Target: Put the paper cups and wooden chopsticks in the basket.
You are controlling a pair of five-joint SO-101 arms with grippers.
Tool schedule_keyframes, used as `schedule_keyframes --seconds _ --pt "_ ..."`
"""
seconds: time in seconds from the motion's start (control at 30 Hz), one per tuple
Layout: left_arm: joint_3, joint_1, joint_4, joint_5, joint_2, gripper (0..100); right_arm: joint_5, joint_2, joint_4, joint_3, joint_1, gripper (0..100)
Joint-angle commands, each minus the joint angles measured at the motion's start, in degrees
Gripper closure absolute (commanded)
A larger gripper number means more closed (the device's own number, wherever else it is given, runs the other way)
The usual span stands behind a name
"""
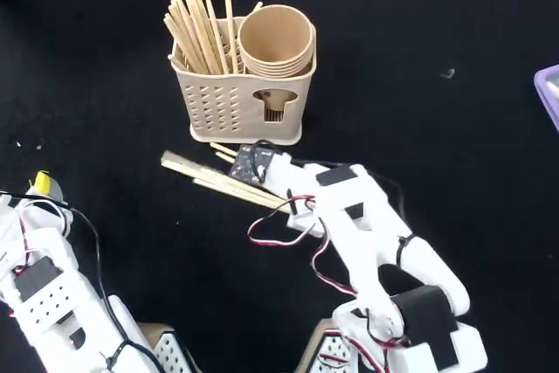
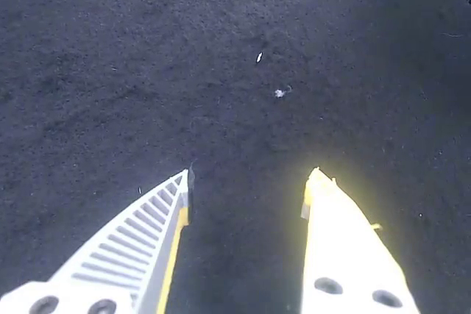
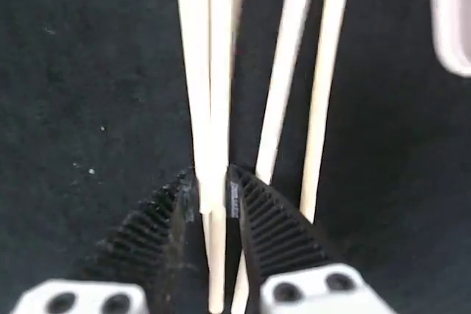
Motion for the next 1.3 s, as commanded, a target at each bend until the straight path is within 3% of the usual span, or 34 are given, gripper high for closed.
schedule_keyframes --seconds 0.0,0.2,0.47,0.8,1.0,1.27 --pt "-0.66 0.04 -0.53 -0.62 -0.79 75 0.44 -0.04 1.41 0.57 -2.64 98.8" --pt "-0.66 0.04 -0.62 -0.62 -0.79 75 0.35 -3.56 4.22 3.12 -7.74 98.8" --pt "-0.66 0.04 -0.7 -0.62 -0.79 75 -3.6 -20.35 8.26 9.71 -13.45 98.8" --pt "-0.66 0.04 -0.7 -0.62 -0.79 75 -8.79 -35.65 12.57 11.12 -14.07 98.8" --pt "-0.75 0.04 -0.79 -0.62 -0.79 75 -8.88 -37.05 12.75 11.47 -13.71 98.8" --pt "-0.75 0.04 -0.7 -0.62 -0.79 75 -21.89 -38.2 13.63 -2.68 -14.07 98.8"
